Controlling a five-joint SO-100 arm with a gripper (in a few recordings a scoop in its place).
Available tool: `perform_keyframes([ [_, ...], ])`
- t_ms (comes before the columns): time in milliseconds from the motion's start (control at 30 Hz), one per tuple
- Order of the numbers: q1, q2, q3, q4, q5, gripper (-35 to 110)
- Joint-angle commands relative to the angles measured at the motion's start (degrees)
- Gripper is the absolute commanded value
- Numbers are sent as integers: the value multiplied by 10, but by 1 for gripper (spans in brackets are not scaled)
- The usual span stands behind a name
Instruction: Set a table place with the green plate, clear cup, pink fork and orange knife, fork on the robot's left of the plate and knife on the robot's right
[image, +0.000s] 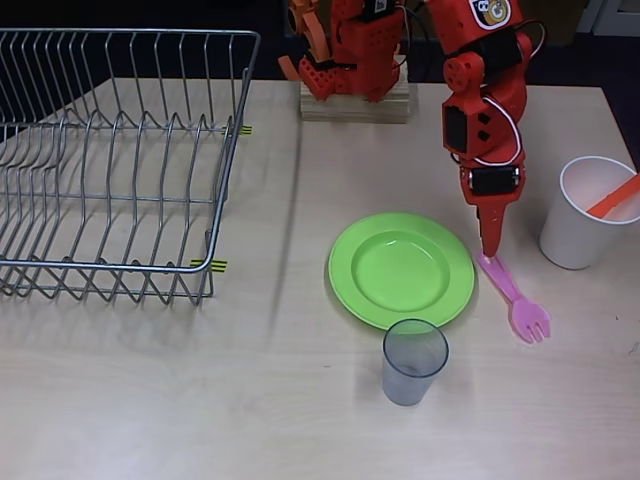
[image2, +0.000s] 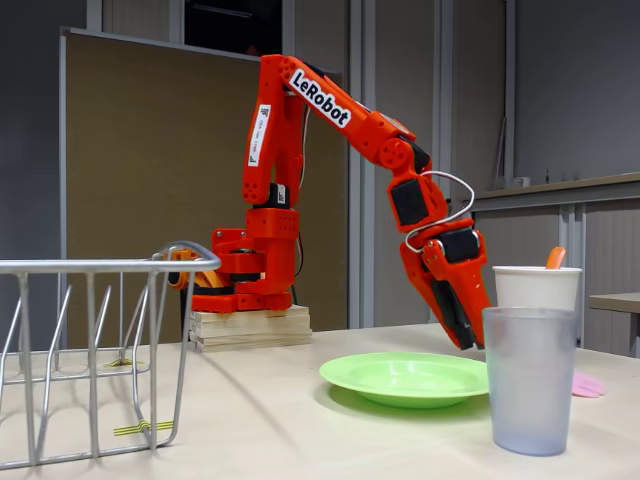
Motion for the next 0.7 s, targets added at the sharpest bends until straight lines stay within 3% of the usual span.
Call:
perform_keyframes([
  [0,-10,4,-3,-10,22,11],
  [233,-17,5,-32,8,14,5],
  [533,-23,62,-174,233,-82,0],
  [667,-37,97,-215,325,11,0],
])
